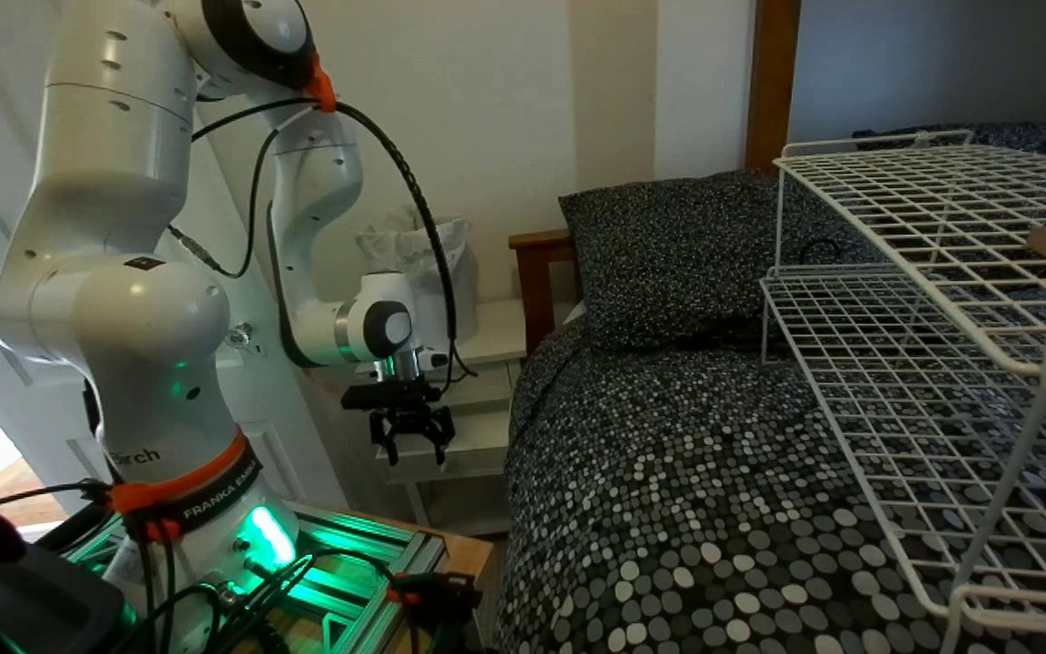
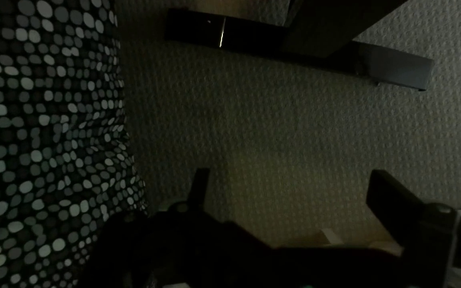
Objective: Close the top drawer of the small white cabinet
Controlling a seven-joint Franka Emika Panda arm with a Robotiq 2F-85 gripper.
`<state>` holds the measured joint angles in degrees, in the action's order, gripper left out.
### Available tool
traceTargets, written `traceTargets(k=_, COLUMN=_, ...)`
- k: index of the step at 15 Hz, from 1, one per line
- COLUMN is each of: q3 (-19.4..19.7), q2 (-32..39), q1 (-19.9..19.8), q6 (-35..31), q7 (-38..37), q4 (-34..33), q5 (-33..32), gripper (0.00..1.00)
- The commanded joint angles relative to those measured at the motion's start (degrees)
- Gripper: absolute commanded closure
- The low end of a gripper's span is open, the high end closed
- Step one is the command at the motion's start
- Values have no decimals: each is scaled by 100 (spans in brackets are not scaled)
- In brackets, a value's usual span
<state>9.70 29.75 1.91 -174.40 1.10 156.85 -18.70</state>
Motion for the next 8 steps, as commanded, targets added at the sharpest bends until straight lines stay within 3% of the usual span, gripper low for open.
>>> traceTargets(k=1, q3=-36, q2=877, q1=70, q6=-1128, q7=166, q4=-213, q5=350, gripper=0)
traceTargets(k=5, q3=-260, q2=1601, q1=-103, q6=-2319, q7=403, q4=-435, q5=693, gripper=0)
traceTargets(k=8, q3=-563, q2=2054, q1=-467, q6=-2822, q7=598, q4=-671, q5=623, gripper=0)
